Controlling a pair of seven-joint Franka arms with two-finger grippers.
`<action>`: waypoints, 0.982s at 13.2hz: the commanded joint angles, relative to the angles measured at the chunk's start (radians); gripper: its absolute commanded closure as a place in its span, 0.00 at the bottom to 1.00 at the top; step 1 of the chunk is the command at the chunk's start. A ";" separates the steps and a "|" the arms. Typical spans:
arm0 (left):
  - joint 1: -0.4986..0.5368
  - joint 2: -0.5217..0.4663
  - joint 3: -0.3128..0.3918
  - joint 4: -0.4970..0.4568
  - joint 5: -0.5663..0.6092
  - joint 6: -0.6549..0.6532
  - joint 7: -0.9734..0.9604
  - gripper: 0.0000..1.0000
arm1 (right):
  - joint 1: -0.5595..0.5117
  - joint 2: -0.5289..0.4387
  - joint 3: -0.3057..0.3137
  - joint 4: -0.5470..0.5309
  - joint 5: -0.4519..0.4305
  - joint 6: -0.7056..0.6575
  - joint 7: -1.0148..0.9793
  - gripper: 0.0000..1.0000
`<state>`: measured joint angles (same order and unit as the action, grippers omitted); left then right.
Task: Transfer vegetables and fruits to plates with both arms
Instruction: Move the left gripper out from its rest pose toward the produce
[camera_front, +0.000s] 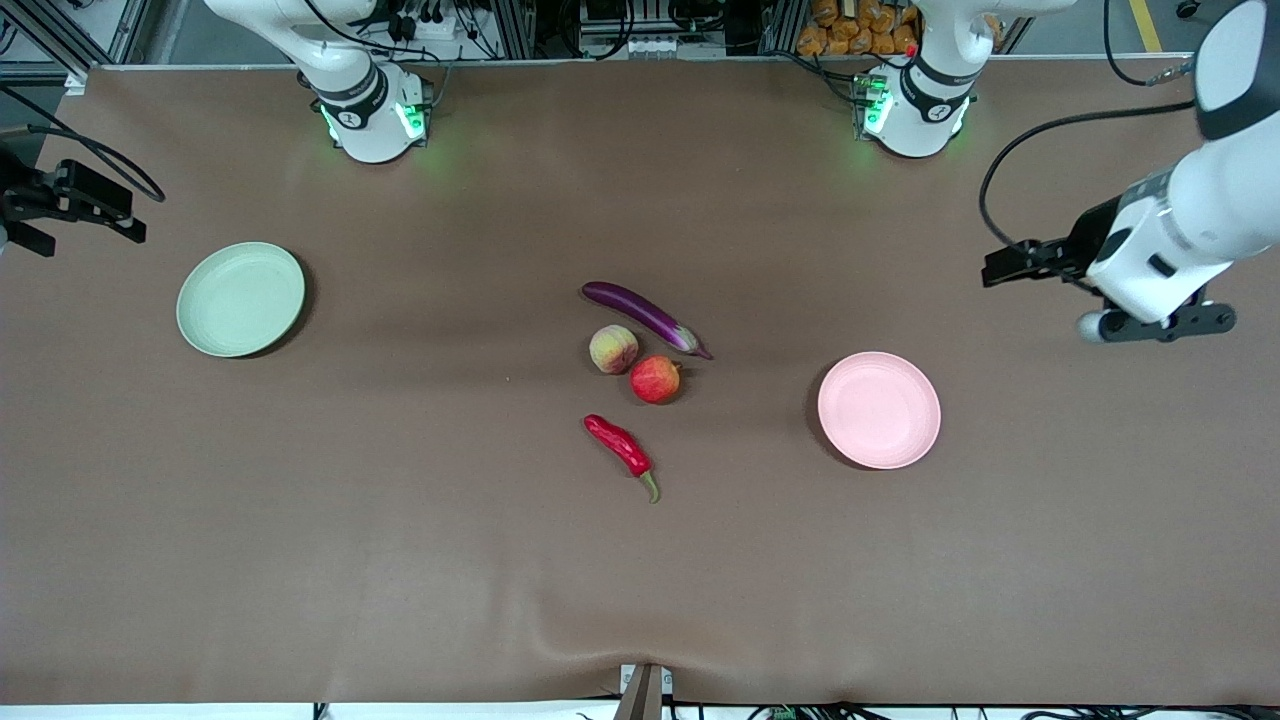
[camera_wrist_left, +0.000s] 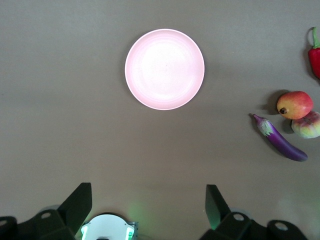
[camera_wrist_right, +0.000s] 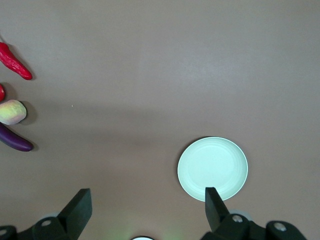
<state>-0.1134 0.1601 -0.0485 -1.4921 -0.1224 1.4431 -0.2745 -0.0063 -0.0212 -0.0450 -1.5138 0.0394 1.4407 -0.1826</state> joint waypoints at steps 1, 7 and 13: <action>-0.049 0.055 -0.002 0.036 -0.014 0.034 -0.128 0.00 | -0.021 0.001 0.011 0.006 0.019 -0.008 0.008 0.00; -0.166 0.220 -0.002 0.124 -0.016 0.199 -0.585 0.00 | -0.020 0.003 0.010 0.007 0.033 -0.009 0.005 0.00; -0.359 0.370 0.004 0.153 -0.013 0.433 -0.975 0.00 | -0.020 0.004 0.010 0.006 0.033 -0.011 0.003 0.00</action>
<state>-0.4184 0.4626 -0.0582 -1.4003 -0.1240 1.8297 -1.1422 -0.0068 -0.0193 -0.0467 -1.5142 0.0567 1.4389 -0.1826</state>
